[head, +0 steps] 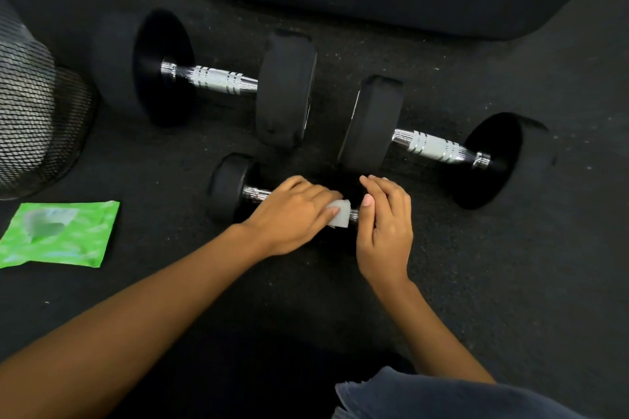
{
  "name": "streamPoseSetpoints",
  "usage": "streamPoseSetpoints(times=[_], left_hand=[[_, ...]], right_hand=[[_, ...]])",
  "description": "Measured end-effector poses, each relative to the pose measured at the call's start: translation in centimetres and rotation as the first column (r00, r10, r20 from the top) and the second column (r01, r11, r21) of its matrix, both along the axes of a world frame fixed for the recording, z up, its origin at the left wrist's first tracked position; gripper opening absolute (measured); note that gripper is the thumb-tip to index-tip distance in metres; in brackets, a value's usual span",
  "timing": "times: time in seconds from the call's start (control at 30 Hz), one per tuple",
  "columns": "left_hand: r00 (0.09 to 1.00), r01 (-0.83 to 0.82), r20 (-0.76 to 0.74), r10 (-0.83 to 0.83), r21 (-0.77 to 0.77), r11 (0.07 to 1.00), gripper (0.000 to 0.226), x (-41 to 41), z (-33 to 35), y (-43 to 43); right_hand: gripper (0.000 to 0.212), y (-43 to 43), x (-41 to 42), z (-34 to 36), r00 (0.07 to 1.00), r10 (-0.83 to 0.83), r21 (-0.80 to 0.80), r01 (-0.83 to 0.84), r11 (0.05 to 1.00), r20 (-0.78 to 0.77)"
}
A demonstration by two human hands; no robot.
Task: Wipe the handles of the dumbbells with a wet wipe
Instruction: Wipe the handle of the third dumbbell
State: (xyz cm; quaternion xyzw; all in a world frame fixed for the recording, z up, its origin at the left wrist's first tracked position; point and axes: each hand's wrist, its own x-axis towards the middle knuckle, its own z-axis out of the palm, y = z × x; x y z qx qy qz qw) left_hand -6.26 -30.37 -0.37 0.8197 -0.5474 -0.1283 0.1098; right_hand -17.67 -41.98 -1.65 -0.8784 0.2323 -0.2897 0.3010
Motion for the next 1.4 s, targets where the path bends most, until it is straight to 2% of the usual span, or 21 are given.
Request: streamPoseSetpoints(times=[0.17,0.37,0.47,0.67,0.87,1.0,1.13,1.4], left_hand=[[0.993,-0.115,-0.036,0.113,-0.063,0.991,0.037,-0.1,0.1,-0.5],[0.99,0.037,-0.124,-0.063,-0.203,0.978,0.032,-0.3,0.0,-0.5],[0.994,0.065,-0.074,-0.087,-0.258,0.964,0.033,0.5,-0.3,0.5],[0.999,0.015,0.036,-0.003,-0.342,0.94,0.026,-1.5,-0.7,-0.9],[0.994,0.073,0.105,-0.038,-0.353,0.933,0.027,-1.2,-0.9,-0.5],[0.995,0.012,0.094,0.023,-0.359,0.933,0.03,0.0,-1.0,1.9],[0.993,-0.037,0.089,0.077,-0.385,0.922,0.019,-1.0,-1.1,1.6],[0.999,-0.031,0.021,0.039,-0.305,0.952,0.03,-0.8,-1.0,1.2]], right_hand=[[0.036,-0.1,0.3,0.0,1.0,-0.017,0.004,0.017,1.0,-0.003],[0.035,-0.1,0.0,0.0,1.0,-0.003,-0.009,0.004,1.0,0.025],[0.034,-0.1,0.1,0.0,1.0,0.0,-0.015,0.0,1.0,0.016],[0.036,0.1,0.1,-0.1,1.0,-0.022,0.006,0.021,1.0,0.012],[0.037,-0.1,0.0,0.0,1.0,-0.009,-0.004,0.009,1.0,0.009],[0.035,-0.1,0.2,-0.1,1.0,-0.019,0.0,0.019,1.0,0.007],[0.035,0.0,0.2,-0.2,1.0,-0.019,-0.003,0.019,1.0,0.006],[0.035,-0.1,0.2,0.0,1.0,-0.004,0.0,0.004,1.0,0.016]])
